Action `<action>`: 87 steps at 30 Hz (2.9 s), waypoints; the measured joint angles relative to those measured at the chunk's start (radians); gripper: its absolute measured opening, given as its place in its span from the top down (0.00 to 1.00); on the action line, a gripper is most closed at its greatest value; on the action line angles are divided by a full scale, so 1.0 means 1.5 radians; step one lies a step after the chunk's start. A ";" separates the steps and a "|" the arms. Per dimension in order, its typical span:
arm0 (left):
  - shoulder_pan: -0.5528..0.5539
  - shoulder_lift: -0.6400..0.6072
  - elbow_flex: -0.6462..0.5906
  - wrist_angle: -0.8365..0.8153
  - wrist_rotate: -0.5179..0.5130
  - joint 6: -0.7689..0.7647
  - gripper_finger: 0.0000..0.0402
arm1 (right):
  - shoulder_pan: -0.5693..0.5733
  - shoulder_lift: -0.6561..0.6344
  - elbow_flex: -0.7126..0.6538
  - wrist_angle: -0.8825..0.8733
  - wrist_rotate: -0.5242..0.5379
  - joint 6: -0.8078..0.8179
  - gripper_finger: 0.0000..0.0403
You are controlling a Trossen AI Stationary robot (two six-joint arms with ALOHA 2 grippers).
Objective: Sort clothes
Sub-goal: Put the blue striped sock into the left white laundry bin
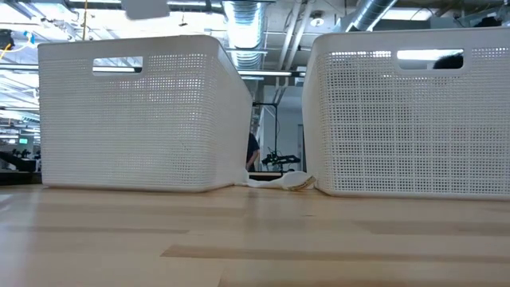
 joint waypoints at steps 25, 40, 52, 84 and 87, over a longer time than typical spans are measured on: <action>-0.181 -0.100 0.000 -0.275 -0.057 -0.349 0.49 | -0.216 0.001 0.102 -0.038 -0.166 0.007 0.99; -0.316 -0.067 -0.076 -0.186 -0.076 -0.501 0.49 | -0.257 0.002 0.102 0.017 -0.285 0.047 0.99; -0.322 -0.015 -0.122 -0.056 -0.078 -0.468 0.49 | -0.285 0.068 0.102 0.009 -0.287 0.073 0.99; -0.330 -0.012 -0.123 -0.059 -0.078 -0.498 0.49 | -0.320 0.195 0.313 -0.442 -0.285 0.134 0.59; -0.330 -0.012 -0.123 -0.059 -0.078 -0.498 0.49 | -0.320 0.195 0.334 -0.491 -0.285 0.137 0.49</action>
